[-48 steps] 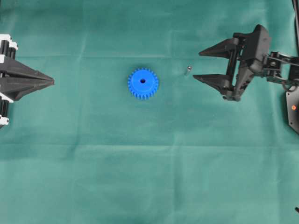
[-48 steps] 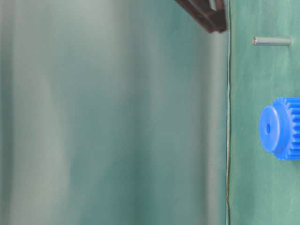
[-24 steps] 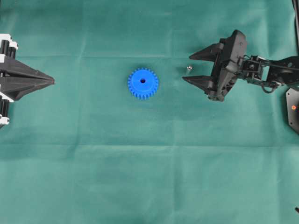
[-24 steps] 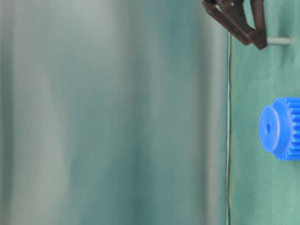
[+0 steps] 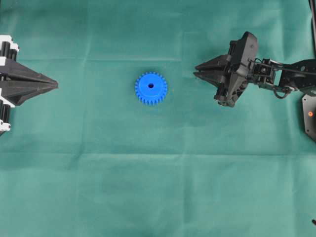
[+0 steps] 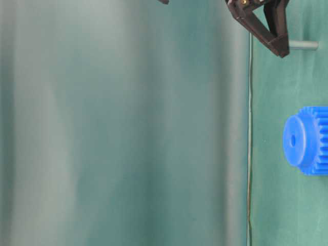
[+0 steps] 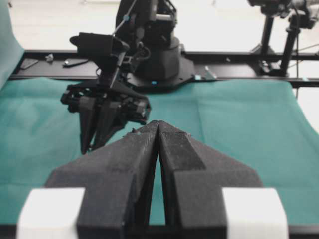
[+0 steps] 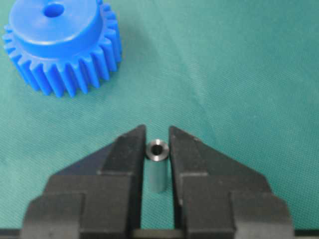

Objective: Insert the shaft placed at a random location into the center hole of the medium gear at another random location.
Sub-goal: 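Move the right gripper over the silver shaft and grasp it upright, then lift the shaft with the right gripper and carry it toward the blue gear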

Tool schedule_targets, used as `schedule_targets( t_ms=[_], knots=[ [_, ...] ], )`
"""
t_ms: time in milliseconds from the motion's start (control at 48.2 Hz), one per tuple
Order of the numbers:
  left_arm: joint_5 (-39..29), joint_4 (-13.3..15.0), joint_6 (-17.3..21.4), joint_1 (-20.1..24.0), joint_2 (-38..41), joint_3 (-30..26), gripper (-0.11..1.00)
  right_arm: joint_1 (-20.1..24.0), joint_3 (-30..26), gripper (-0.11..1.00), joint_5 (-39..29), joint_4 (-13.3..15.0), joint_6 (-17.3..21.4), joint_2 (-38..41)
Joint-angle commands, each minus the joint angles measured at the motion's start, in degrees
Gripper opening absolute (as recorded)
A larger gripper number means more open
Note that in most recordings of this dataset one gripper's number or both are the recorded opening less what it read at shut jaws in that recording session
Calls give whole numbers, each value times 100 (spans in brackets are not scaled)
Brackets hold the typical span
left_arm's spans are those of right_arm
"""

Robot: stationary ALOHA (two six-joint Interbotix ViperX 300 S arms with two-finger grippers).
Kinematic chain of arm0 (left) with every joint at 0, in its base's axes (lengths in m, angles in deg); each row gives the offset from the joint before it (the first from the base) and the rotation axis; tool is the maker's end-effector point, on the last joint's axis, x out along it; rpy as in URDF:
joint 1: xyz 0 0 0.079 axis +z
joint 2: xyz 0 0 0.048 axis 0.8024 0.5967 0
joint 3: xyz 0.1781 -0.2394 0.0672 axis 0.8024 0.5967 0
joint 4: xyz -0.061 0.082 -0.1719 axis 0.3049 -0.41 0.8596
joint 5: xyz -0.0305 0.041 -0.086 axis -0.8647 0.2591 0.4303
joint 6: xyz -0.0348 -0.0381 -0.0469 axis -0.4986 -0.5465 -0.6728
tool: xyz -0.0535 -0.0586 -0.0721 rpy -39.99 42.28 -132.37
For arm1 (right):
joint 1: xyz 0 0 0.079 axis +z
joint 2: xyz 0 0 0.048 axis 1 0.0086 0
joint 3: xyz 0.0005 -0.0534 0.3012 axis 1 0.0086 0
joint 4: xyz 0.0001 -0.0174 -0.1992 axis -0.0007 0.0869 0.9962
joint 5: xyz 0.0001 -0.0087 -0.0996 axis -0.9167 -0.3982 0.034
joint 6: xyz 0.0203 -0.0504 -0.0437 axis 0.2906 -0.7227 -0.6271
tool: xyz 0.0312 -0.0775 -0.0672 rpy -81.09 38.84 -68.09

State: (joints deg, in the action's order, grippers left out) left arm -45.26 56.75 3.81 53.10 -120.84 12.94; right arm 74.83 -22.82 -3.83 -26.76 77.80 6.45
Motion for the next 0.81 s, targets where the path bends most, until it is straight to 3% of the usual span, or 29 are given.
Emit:
schedule_targets(
  t_ms=[0, 477, 788],
  knots=[
    [18, -9, 9, 18, 44, -97, 0, -18, -62, 13, 97, 18, -18, -70],
    [-9, -9, 0, 26, 44, -97, 0, -18, -79, 13, -35, 35, -26, -431],
    [-9, -9, 0, 26, 44, -97, 0, -18, -360, 13, -1371, 35, -26, -1415]
  ],
)
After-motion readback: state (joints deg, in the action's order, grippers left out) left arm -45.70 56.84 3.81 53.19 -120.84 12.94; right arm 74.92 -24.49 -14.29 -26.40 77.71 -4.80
